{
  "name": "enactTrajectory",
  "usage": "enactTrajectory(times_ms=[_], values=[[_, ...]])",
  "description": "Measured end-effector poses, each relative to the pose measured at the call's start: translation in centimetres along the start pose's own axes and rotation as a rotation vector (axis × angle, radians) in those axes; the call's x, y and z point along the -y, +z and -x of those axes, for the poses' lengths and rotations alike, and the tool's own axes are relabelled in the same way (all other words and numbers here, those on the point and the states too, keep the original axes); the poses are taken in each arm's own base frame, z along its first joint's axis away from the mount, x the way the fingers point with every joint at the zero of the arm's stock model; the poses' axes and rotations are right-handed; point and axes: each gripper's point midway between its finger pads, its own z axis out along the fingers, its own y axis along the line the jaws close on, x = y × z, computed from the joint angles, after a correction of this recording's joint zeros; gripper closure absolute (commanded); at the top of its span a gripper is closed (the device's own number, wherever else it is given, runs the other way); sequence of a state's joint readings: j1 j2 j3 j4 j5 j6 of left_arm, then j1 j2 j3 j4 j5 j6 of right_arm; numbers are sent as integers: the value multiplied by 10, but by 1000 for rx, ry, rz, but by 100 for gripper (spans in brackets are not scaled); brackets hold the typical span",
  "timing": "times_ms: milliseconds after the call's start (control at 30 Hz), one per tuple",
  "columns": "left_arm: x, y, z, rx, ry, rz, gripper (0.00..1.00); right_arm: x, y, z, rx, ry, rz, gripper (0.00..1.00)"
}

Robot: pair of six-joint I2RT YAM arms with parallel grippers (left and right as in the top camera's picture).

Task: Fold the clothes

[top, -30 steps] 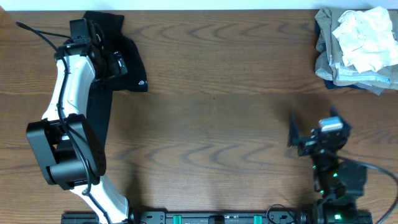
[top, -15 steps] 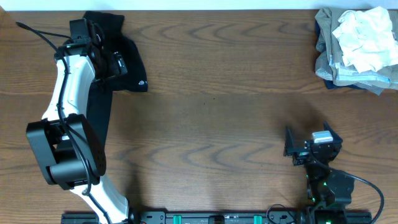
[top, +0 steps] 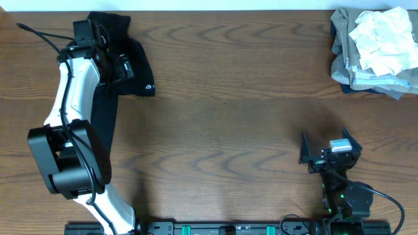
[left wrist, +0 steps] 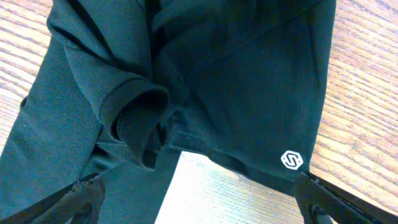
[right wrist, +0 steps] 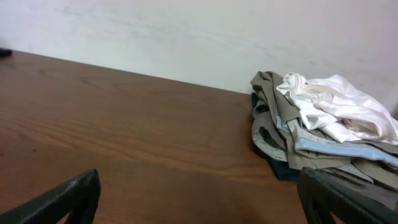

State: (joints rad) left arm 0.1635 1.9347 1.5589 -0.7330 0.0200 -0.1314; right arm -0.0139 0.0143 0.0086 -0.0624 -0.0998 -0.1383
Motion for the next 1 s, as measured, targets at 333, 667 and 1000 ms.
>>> enactTrajectory(times_ms=[333, 667, 1000], values=[[0, -1, -3, -10, 1, 2, 2, 0, 0, 0, 0, 0, 0, 1], [1, -153, 28, 338, -10, -69, 2, 0, 0, 0, 0, 0, 0, 1], [-13, -325, -10, 711, -24, -144, 2, 0, 0, 0, -1, 0, -1, 1]])
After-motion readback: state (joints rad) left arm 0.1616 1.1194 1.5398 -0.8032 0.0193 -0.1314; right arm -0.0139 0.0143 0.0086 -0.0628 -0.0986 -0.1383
